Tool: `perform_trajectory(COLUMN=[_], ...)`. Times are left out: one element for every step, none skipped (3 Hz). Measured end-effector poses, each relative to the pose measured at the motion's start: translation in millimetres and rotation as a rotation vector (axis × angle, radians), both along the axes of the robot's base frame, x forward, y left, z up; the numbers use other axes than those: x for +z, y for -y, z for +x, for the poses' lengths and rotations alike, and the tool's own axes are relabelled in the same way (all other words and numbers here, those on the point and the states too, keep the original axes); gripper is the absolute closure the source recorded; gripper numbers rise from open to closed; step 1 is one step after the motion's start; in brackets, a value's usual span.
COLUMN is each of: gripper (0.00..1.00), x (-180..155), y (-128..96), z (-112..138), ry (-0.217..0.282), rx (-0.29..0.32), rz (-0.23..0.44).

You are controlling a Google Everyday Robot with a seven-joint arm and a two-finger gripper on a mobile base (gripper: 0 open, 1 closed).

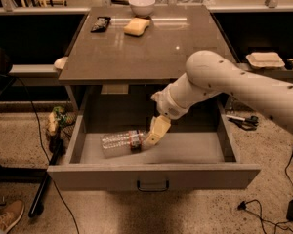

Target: Pick water bottle from top drawer and place on counter

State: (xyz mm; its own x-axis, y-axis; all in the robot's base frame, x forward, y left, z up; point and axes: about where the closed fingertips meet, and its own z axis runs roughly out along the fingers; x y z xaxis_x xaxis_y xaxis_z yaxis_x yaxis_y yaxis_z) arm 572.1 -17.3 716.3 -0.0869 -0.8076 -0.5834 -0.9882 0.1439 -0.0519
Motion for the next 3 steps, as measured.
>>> perform_trajectory(gripper=[0.00, 0.00, 0.00], x=[-20.1, -43.5, -68.9], y=[-29.0, -60.4, -80.5], z=[15.3, 19.6, 19.7], ry=[0.021, 0.048, 0.070], rx=[0.024, 0.051, 0.049], rz=[-0.003, -0.047, -0.097])
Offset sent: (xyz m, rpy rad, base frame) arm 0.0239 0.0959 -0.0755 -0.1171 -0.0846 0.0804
